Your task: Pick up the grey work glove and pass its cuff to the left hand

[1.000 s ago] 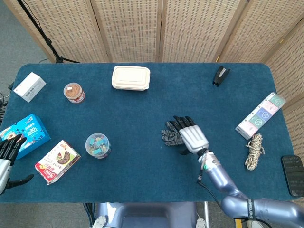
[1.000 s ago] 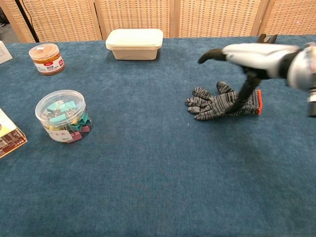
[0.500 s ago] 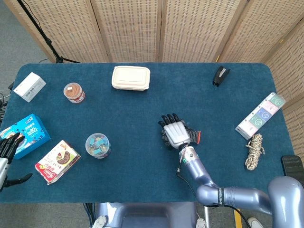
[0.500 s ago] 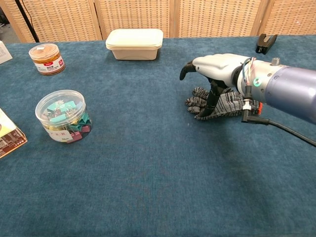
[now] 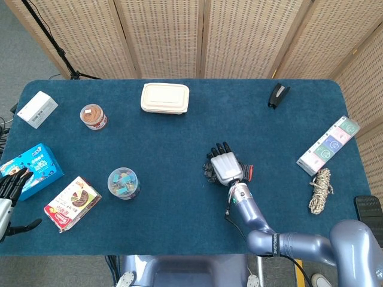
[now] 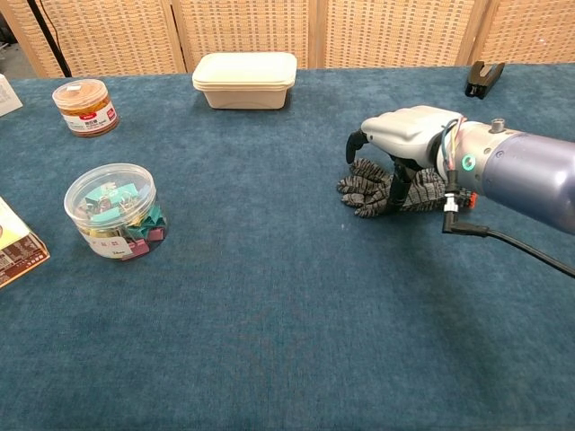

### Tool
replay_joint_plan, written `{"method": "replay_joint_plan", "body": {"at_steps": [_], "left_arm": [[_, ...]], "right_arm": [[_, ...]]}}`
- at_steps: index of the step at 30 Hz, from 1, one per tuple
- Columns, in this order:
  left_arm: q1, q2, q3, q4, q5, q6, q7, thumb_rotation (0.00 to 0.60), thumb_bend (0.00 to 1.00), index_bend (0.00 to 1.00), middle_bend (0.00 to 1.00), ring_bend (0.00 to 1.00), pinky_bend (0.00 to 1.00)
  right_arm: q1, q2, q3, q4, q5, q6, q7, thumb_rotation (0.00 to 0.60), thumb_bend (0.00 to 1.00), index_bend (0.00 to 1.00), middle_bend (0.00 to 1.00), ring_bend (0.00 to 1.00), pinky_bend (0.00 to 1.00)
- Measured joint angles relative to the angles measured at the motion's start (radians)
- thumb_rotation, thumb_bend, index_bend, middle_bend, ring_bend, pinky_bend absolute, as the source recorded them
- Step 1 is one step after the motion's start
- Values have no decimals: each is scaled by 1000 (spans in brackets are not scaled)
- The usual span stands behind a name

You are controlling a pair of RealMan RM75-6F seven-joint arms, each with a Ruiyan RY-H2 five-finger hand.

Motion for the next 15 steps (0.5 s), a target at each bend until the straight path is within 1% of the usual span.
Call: {"method": "replay_joint_plan", "body": {"at_steps": [2, 5, 9, 12, 15], "left_arm": [[-4, 3, 1, -1, 0, -7, -9, 600, 0, 0, 0, 0, 0], [-6, 6, 0, -1, -6, -11, -13, 600, 0, 0, 0, 0, 0], [-8, 6, 6, -3, 1, -18, -9, 600, 0, 0, 0, 0, 0], [-8, 5, 11, -5, 10, -16, -5, 600, 0, 0, 0, 0, 0], [-7, 4, 11, -5, 11, -13, -7, 600, 0, 0, 0, 0, 0]], "right_arm": [[1, -9, -7, 30, -22, -4, 10, 600, 353, 290, 211, 21, 0], [0, -24, -27, 73, -62, -13, 22, 600, 368, 296, 225, 32, 0], [-5, -32, -33, 82, -66, -23, 34, 600, 396, 316, 265, 65, 0], [-6, -32, -31, 84, -59, -24, 31, 600, 416, 372, 326, 116, 2], [-9, -37, -29, 94, -56, -20, 31, 600, 461, 439, 391, 175, 16]]}}
